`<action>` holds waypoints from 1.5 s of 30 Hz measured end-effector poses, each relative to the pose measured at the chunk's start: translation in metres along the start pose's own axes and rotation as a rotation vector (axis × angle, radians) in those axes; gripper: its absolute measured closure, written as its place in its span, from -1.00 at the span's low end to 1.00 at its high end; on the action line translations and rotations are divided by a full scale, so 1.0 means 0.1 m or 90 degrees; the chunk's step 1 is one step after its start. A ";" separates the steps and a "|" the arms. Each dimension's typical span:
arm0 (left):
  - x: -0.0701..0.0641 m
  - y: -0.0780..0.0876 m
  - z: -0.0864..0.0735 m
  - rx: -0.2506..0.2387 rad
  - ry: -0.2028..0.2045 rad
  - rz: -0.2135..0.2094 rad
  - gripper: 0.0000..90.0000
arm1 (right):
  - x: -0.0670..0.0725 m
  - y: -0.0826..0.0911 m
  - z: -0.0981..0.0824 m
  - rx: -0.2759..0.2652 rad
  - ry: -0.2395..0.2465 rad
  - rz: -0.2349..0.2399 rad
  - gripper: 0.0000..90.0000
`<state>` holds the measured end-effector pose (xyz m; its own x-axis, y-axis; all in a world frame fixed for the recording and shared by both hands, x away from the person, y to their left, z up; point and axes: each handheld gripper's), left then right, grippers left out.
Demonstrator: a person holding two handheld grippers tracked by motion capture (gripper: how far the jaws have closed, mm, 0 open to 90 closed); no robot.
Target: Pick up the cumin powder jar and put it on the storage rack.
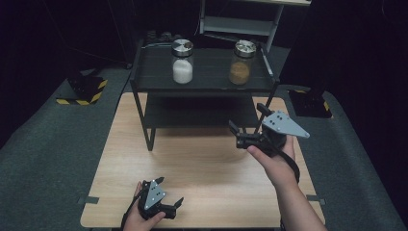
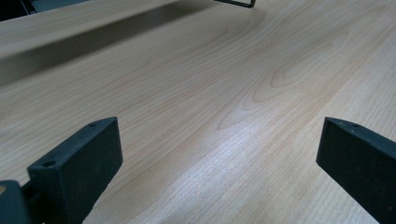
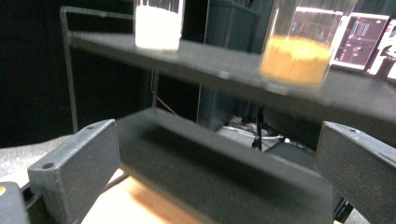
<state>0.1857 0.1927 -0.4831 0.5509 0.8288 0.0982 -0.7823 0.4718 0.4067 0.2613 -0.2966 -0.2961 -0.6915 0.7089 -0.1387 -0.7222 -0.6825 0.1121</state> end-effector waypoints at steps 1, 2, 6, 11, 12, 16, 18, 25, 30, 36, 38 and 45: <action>0.00 0.00 0.00 0.000 0.000 0.000 -0.98 | 0.01 0.01 -0.04 0.005 -0.001 0.001 -1.00; 0.00 0.00 0.00 0.000 0.000 0.000 -0.98 | 0.02 0.02 -0.08 0.009 0.001 0.003 -1.00; 0.00 0.01 0.00 -0.001 -0.001 0.000 -0.98 | 0.05 0.06 -0.24 0.026 0.000 0.007 -1.00; 0.00 0.00 0.00 0.000 0.001 -0.001 -0.98 | 0.09 0.11 -0.41 0.044 -0.002 0.007 -1.00; 0.00 0.00 0.00 0.000 0.001 0.000 -0.98 | 0.10 0.12 -0.45 0.048 0.000 0.006 -1.00; 0.00 0.01 0.00 -0.001 0.001 0.000 -0.98 | 0.13 0.16 -0.57 0.061 0.002 0.004 -1.00; 0.00 0.01 0.00 -0.001 0.000 0.000 -0.98 | 0.14 0.17 -0.63 0.068 0.001 0.004 -1.00; -0.01 0.01 0.00 0.000 -0.003 0.002 -0.98 | 0.14 0.22 -0.84 0.095 -0.014 0.006 -1.00; -0.02 0.00 0.01 0.001 -0.008 0.003 -0.98 | 0.17 0.24 -1.03 0.118 -0.021 0.006 -1.00; -0.01 -0.01 0.02 0.005 -0.008 0.003 -0.98 | 0.23 0.29 -1.23 0.143 -0.022 0.003 -1.00; -0.02 -0.02 0.02 0.007 -0.003 0.006 -0.98 | 0.25 0.32 -1.30 0.153 -0.024 0.004 -1.00; -0.06 0.00 0.02 0.007 -0.015 0.013 -0.98 | 0.23 0.37 -1.55 0.183 -0.031 0.010 -0.99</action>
<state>0.1831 0.1874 -0.4814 0.5412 0.8312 0.1273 -0.7903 0.4511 0.4146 0.2204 -0.3330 -0.4477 -0.6972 0.7114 -0.0889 -0.6816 -0.6194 0.3896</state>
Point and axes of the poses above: each handheld gripper's, and its own axes: y roughly backward along the jaws, z roughly out of its top, x roughly to its left, and after that the axes turned 7 degrees about z, right-handed
